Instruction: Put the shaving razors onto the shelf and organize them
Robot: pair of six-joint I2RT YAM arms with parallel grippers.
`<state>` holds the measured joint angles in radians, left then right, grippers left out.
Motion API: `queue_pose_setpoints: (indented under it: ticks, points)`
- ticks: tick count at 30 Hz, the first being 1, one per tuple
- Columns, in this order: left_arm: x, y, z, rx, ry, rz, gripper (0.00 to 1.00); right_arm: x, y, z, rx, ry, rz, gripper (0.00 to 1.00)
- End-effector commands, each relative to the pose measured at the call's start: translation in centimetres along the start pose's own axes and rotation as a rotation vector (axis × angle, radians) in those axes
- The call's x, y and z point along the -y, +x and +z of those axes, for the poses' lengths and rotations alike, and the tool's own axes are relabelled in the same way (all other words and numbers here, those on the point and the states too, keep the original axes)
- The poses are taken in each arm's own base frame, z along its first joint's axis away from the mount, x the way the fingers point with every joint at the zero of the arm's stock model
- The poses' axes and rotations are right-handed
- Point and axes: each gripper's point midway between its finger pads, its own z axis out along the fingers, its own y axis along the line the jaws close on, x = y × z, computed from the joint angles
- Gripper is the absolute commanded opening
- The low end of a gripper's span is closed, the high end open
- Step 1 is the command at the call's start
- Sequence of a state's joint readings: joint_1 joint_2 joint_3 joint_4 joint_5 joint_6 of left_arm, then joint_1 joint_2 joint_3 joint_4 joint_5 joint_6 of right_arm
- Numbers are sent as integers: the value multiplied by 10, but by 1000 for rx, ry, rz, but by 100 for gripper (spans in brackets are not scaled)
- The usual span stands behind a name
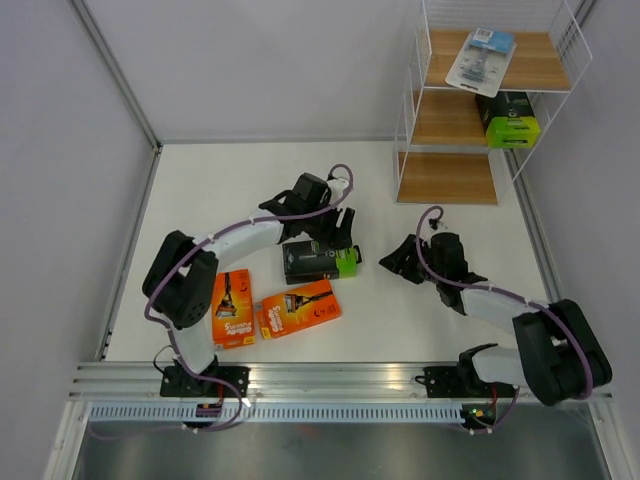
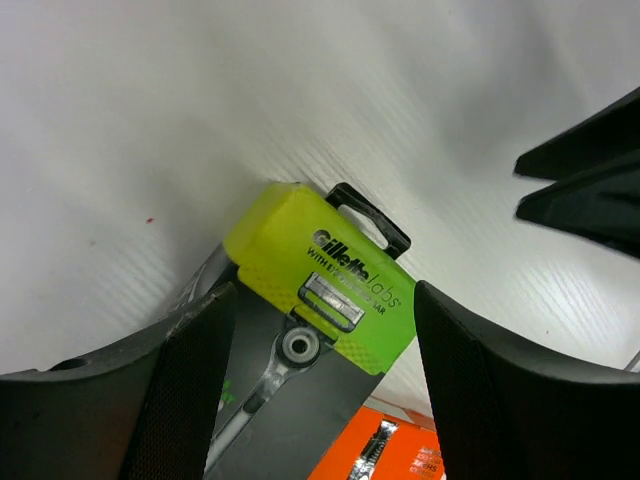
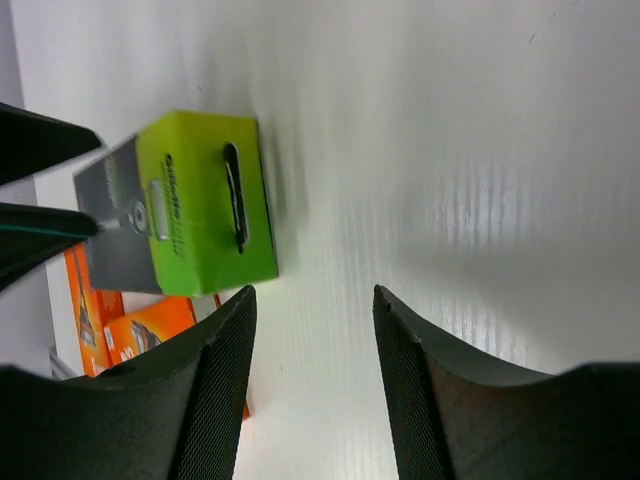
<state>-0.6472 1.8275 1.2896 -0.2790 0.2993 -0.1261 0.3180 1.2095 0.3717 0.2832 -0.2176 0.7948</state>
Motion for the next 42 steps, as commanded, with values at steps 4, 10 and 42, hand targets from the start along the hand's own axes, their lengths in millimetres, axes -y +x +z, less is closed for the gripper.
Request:
queue_pose_setpoints:
  ticks: [4, 10, 42]
  points:
    - [-15, -44, -77, 225, -232, -173, 79, -40, 7, 23, -114, -243, -60, 55]
    - [-25, 1, -119, 263, -343, -327, 82, -50, 10, 41, -151, -310, -64, 55]
    - [-35, 73, -124, 210, -401, -451, 84, -53, 21, 84, -147, -376, 39, 13]
